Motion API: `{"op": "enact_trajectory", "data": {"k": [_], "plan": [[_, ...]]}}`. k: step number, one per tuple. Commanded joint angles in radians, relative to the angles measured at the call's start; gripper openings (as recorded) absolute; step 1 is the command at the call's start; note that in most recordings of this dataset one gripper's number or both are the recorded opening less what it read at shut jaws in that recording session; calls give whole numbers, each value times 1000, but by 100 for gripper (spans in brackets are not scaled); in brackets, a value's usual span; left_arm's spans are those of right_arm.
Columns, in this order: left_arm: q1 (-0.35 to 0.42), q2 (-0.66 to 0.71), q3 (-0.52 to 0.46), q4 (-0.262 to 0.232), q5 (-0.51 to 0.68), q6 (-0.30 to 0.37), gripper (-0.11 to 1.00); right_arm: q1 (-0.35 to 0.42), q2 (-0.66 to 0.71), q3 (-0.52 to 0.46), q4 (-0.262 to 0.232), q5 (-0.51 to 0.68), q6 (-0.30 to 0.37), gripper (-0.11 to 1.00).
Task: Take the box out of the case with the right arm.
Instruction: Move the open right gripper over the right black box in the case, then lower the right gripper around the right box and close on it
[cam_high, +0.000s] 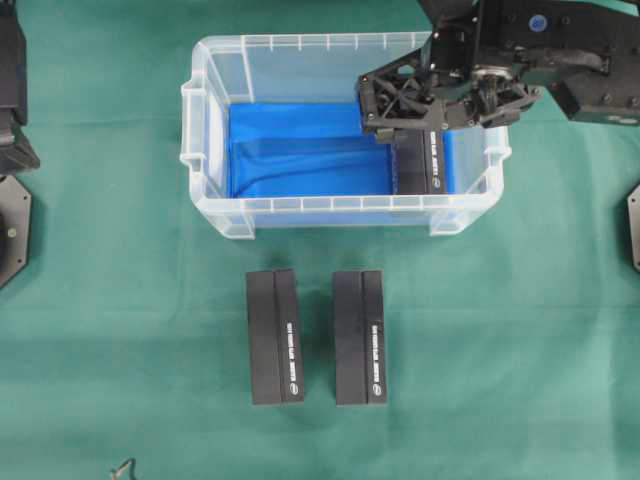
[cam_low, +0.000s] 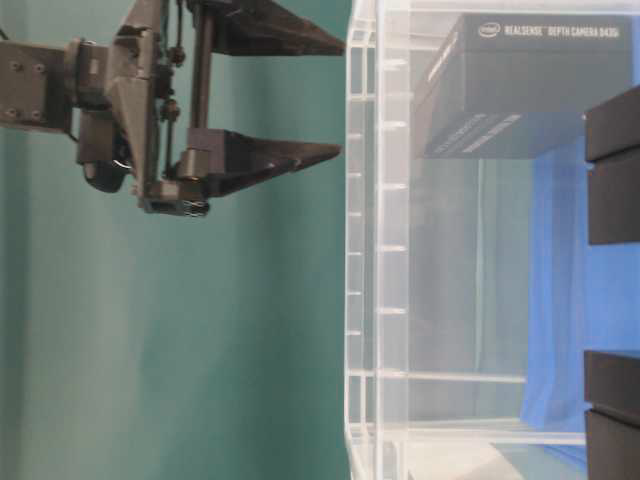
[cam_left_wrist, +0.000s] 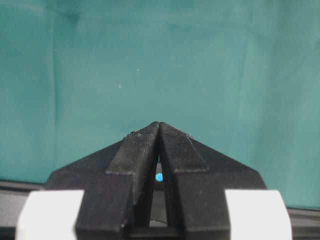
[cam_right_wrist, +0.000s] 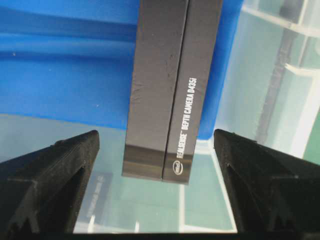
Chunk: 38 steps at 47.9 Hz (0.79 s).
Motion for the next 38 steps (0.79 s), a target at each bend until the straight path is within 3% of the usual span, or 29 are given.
{"op": "enact_trajectory", "data": {"k": [1,25,38], "plan": [[2,0,-20,2,-8,2,0,-8,-17,9,0,-35,6,90],[3,0,-17,2,-9,2,0,-32,5,112,5,-170,18,90],[3,5,-20,2,-9,2,0,-35,48,129,32,-201,15,90]]}}
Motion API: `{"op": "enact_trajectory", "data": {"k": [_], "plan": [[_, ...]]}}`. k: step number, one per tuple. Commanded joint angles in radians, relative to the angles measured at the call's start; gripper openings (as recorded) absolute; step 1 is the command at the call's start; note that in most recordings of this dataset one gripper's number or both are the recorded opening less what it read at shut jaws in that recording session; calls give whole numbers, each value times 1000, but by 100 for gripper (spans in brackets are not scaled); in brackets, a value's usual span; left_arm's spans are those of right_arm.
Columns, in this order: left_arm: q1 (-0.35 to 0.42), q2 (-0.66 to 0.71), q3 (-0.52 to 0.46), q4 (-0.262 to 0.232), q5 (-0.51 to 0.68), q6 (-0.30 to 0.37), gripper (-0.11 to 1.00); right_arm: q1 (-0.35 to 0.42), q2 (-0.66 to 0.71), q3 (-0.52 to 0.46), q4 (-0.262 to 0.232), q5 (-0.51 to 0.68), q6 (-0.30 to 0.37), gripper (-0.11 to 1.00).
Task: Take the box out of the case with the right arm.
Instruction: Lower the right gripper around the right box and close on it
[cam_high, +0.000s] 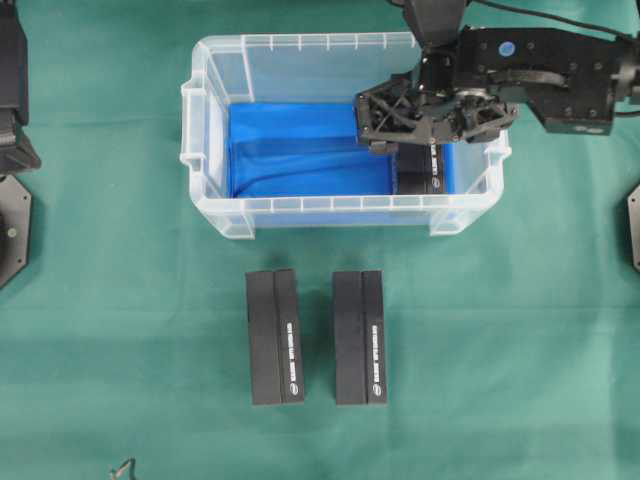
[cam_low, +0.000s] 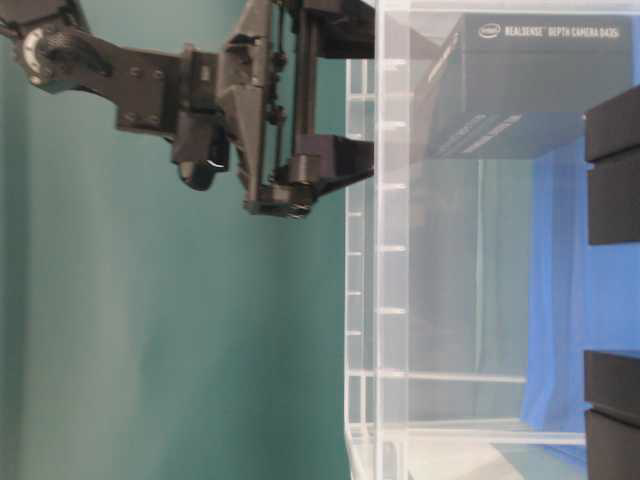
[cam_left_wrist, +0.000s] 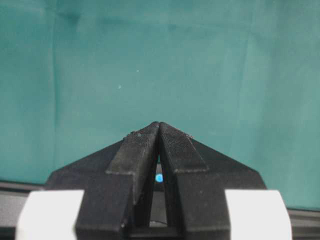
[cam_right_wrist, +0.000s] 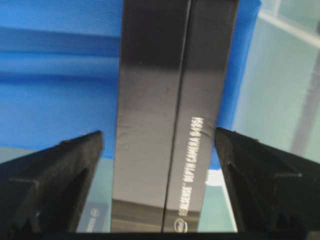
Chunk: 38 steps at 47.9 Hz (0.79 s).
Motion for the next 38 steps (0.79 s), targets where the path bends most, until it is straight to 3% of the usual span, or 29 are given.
{"op": "enact_trajectory", "data": {"k": [1,38], "plan": [[2,3,-21,2,-6,2,0,-3,-3,-8,6,-9,-2,90],[3,5,-23,2,-6,-2,0,-8,23,23,37,-35,17,88]]}}
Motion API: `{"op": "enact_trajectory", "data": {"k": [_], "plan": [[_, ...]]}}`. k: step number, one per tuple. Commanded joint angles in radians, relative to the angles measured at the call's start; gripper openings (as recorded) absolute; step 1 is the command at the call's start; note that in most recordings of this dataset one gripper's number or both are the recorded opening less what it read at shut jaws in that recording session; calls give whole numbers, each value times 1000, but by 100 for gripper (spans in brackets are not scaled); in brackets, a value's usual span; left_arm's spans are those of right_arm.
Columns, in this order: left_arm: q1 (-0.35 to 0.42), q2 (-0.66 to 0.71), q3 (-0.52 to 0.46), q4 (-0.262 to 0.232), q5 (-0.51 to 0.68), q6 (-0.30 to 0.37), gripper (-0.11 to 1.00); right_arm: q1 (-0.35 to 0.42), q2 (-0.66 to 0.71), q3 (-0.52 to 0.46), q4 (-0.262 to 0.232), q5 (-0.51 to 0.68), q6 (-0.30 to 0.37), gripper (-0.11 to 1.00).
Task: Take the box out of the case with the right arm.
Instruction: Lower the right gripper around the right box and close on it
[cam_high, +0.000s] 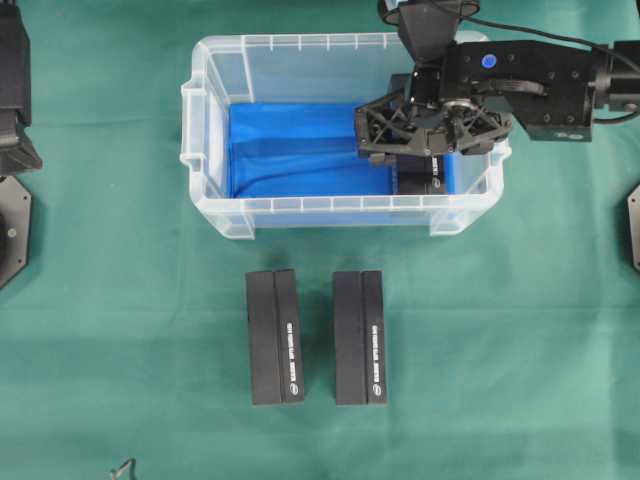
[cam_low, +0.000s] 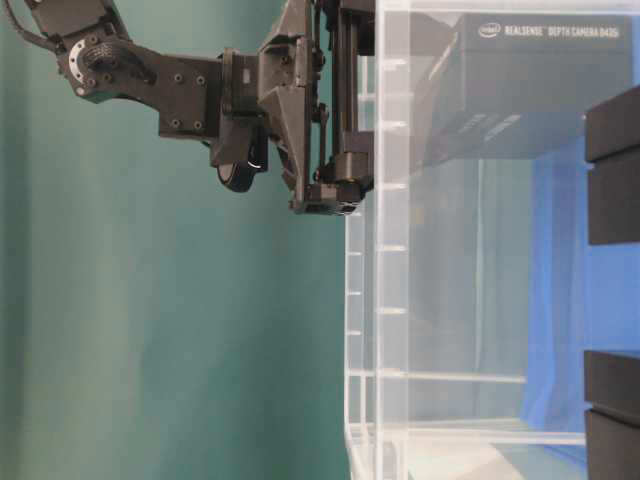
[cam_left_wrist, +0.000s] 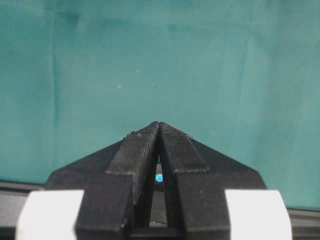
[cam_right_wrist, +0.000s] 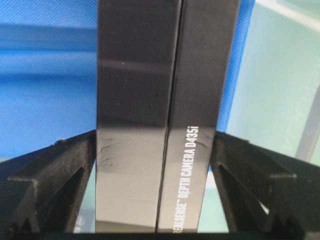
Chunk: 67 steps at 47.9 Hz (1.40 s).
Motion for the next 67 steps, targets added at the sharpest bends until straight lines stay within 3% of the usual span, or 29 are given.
{"op": "enact_trajectory", "data": {"k": [1,7,40,67], "plan": [[3,0,-20,3,-6,-2,0,-5,-12,-5,3,-5,12,86],[3,0,-20,3,-6,0,0,-5,-12,-5,0,2,35,63],[3,-6,-18,5,-6,2,0,-5,-17,-55,-3,18,37,64],[3,-12,-17,3,-6,3,0,6,-106,-259,-61,328,34,64]]}}
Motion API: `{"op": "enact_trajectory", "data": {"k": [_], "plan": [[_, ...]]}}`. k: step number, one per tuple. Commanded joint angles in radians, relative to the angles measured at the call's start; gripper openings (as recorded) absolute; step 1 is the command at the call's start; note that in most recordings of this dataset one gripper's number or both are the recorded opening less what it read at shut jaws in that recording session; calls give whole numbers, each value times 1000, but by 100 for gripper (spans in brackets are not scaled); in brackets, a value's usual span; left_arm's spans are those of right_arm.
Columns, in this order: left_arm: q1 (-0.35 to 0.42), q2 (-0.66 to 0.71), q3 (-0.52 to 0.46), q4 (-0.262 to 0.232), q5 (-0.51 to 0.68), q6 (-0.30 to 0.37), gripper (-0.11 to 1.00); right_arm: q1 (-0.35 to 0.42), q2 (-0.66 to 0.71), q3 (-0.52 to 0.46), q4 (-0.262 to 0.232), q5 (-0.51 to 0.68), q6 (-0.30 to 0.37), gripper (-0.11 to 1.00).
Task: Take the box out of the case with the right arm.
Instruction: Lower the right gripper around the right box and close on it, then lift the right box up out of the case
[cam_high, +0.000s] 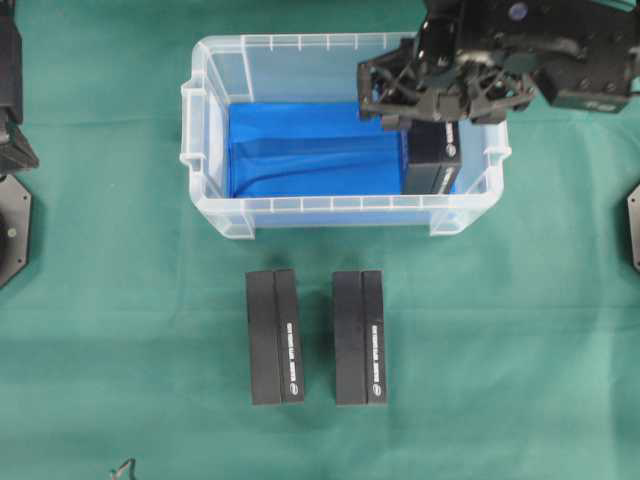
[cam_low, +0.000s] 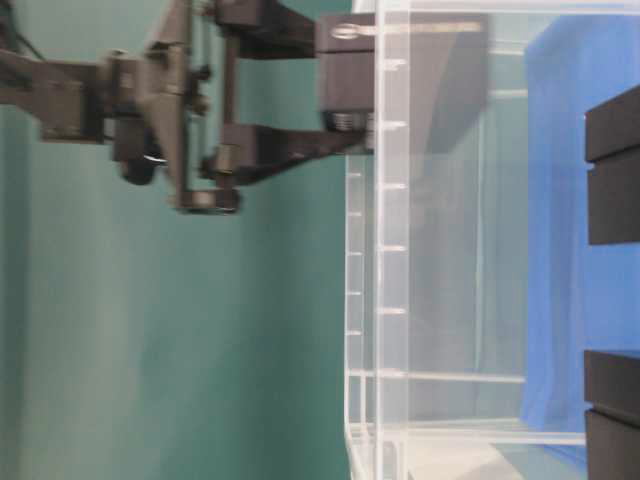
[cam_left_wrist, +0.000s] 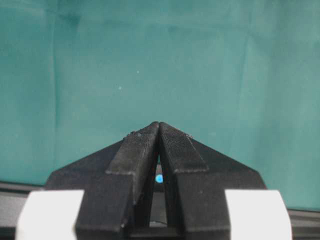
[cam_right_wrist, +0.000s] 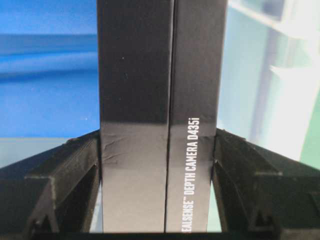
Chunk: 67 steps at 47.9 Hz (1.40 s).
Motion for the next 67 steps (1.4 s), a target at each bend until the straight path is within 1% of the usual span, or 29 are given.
{"op": "enact_trajectory", "data": {"k": [1,12,27,31,37,67], "plan": [[3,0,-17,3,-6,2,0,8,-49,-58,-14,40,-2,64],[3,0,-17,3,-6,0,0,20,-61,-143,-34,117,0,64],[3,-2,-17,3,-6,0,0,49,-61,-259,-95,219,-2,64],[3,0,-18,3,-6,0,0,55,-61,-279,-104,245,-2,64],[3,-2,-18,3,-6,-2,0,61,-61,-293,-110,264,-2,64],[3,0,-18,3,-6,0,0,66,-61,-293,-120,265,-2,64]]}}
